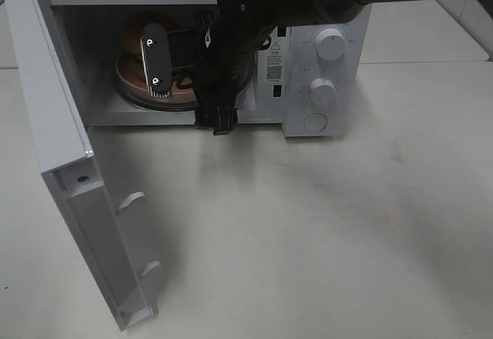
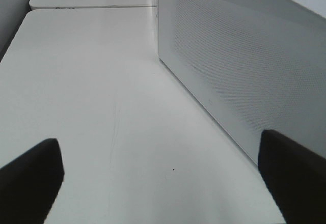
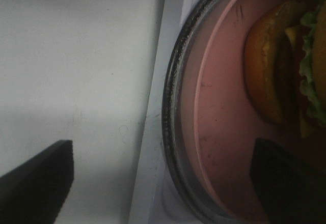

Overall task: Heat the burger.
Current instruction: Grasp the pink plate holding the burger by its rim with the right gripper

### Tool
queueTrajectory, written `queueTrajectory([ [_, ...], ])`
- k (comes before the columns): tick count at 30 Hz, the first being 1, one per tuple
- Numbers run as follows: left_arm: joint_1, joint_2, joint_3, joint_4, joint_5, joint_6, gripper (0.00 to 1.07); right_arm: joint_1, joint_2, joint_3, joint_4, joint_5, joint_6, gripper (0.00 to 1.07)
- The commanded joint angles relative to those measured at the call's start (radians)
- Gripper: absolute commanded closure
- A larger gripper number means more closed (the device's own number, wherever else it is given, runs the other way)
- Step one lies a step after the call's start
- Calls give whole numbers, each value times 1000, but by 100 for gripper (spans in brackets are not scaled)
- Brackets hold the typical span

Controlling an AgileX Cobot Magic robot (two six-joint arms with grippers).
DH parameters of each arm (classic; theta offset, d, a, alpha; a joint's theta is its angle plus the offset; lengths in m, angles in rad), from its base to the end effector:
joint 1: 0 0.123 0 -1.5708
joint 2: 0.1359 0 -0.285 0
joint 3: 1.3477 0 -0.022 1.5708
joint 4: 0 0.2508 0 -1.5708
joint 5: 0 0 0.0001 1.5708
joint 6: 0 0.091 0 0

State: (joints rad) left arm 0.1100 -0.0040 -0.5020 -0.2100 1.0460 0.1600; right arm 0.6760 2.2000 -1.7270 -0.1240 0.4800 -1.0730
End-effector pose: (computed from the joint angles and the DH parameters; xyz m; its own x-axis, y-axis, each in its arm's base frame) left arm -0.0042 -0.0170 0.2805 -0.4227 0.0063 -0.9063 0.0768 0.9966 -0.0288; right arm 0.3910 0.3069 0.1855 0.3275 -0.9222 -0.2057 -0.7737 -0.1368 -0.6186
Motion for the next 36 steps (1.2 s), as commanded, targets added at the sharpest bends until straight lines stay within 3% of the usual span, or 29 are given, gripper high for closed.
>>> queueTrajectory([
  [1,3,-21,4,-6,-7,-4,9,0,44,-64,-3,54,15,19],
  [5,3,-21,4,-6,-7,-4,9,0,85,-115,-3,67,42,20],
  [7,3,-21,4,-6,-7,-4,9,0,137,-198,-3,119,63,21],
  [10,3,-21,4,-6,-7,-4,9,0,151,-216,-2,131,64,21],
  [12,3,-21,4,-6,-7,-4,9,-10,196,-290,8,168,67,22],
  [21,3,-21,4,-6,-7,-4,9,-35,232,-331,50,194,69,32],
  [23,3,-21,4,-6,-7,-4,9,-44,234,-333,58,200,68,47],
  [25,3,-21,4,-6,-7,-4,9,-45,234,-333,59,200,68,52],
  [26,3,-21,4,-6,-7,-4,9,-45,234,-333,67,207,65,67],
  [27,3,-21,4,-6,-7,-4,9,-45,234,-333,67,207,65,67],
  [28,3,-21,4,-6,-7,-4,9,-45,234,-333,86,211,59,84],
  [31,3,-21,4,-6,-7,-4,9,-45,234,-333,95,214,57,93],
  [32,3,-21,4,-6,-7,-4,9,-45,234,-333,110,216,57,107],
  [36,3,-21,4,-6,-7,-4,9,-44,231,-333,152,254,10,107],
])
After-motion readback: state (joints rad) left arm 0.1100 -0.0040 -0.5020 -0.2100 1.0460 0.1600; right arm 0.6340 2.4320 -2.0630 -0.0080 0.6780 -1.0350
